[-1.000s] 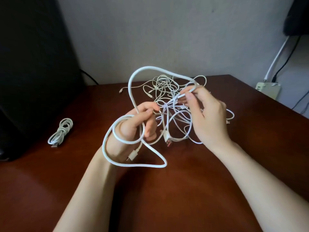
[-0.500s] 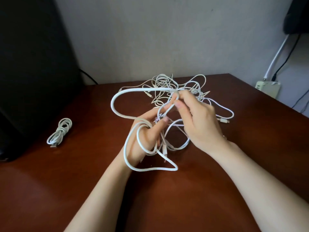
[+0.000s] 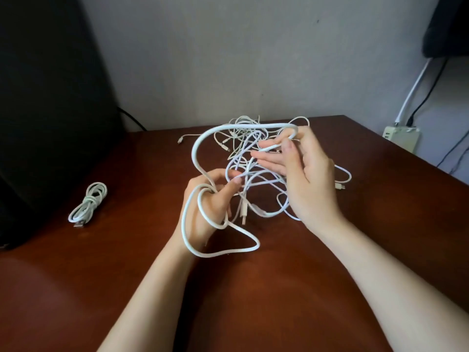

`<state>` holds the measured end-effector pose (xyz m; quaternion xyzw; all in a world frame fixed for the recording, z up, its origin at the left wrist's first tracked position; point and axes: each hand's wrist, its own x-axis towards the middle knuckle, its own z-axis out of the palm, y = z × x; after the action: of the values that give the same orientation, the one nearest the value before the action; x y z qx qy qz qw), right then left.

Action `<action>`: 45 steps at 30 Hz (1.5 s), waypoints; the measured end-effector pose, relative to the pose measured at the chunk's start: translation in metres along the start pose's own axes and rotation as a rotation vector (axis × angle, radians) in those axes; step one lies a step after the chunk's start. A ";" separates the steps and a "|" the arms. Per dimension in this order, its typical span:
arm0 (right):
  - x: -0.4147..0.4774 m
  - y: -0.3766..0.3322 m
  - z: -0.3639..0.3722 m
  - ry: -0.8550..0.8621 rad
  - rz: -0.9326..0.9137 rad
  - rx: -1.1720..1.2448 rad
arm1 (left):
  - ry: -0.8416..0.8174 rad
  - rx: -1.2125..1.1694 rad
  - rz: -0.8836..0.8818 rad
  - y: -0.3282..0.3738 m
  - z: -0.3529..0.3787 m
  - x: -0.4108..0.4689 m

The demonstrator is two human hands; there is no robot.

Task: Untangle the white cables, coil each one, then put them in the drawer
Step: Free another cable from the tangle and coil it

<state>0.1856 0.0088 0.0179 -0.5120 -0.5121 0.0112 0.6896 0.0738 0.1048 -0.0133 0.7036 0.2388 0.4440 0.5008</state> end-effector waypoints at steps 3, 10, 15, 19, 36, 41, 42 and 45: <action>-0.001 0.006 -0.001 -0.064 -0.056 -0.063 | 0.045 -0.023 -0.002 0.002 -0.001 0.000; 0.003 0.015 -0.008 -0.036 -0.289 -0.456 | -0.045 -0.170 -0.024 0.006 -0.003 0.002; 0.008 0.018 -0.014 0.021 -0.239 -0.524 | 0.091 -0.305 -0.078 0.009 -0.006 0.008; 0.012 0.026 -0.021 0.030 -0.174 -0.576 | 0.091 -0.562 -0.131 0.021 -0.012 0.007; 0.011 0.020 -0.018 0.016 -0.280 -0.349 | 0.362 -0.107 0.001 0.011 -0.018 0.004; 0.007 0.015 -0.015 0.010 -0.182 -0.176 | 0.316 0.076 0.064 0.011 -0.016 -0.001; 0.007 0.015 -0.015 -0.002 -0.175 -0.171 | 0.301 0.135 0.066 0.011 -0.015 -0.002; 0.007 0.018 -0.014 -0.052 -0.112 -0.169 | 0.225 0.273 0.041 0.009 -0.014 -0.003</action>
<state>0.2083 0.0111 0.0108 -0.5385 -0.5566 -0.0576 0.6300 0.0597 0.1061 -0.0046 0.7157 0.3370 0.4934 0.3617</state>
